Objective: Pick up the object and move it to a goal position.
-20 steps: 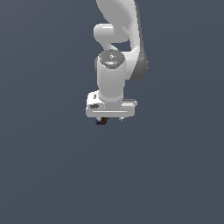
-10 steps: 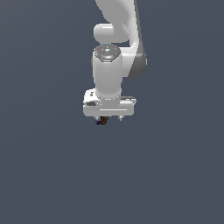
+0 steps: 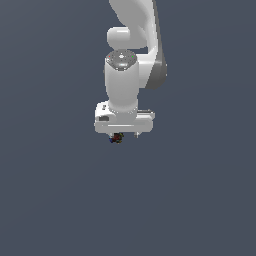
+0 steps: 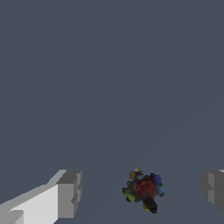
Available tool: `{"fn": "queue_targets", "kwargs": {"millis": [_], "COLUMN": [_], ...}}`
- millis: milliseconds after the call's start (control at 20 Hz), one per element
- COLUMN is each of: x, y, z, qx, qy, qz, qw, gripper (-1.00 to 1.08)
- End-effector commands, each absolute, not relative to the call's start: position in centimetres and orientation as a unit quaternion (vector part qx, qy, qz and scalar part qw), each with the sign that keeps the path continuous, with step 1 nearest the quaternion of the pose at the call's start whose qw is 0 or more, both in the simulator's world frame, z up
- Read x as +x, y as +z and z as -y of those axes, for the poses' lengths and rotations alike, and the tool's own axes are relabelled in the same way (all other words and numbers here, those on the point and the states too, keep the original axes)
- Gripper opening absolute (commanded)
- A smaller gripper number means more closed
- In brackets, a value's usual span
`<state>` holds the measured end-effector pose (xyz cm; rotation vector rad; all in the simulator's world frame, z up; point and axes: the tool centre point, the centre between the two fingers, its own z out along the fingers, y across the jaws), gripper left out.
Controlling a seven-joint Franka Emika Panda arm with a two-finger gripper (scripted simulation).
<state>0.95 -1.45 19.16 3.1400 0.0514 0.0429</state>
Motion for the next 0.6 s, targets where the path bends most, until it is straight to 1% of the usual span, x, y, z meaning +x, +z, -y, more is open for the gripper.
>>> {"fn": "queue_targets", "kwargs": {"millis": [0, 550], "x": [0.8, -0.3], "y": [19.0, 17.4], "z": [1.6, 2.5], "qx": [1.0, 0.995], "qy": [0.013, 0.011], "qz": [-0.024, -0.104], "qw": [0.001, 0.004], "gripper": [1.0, 1.0]}}
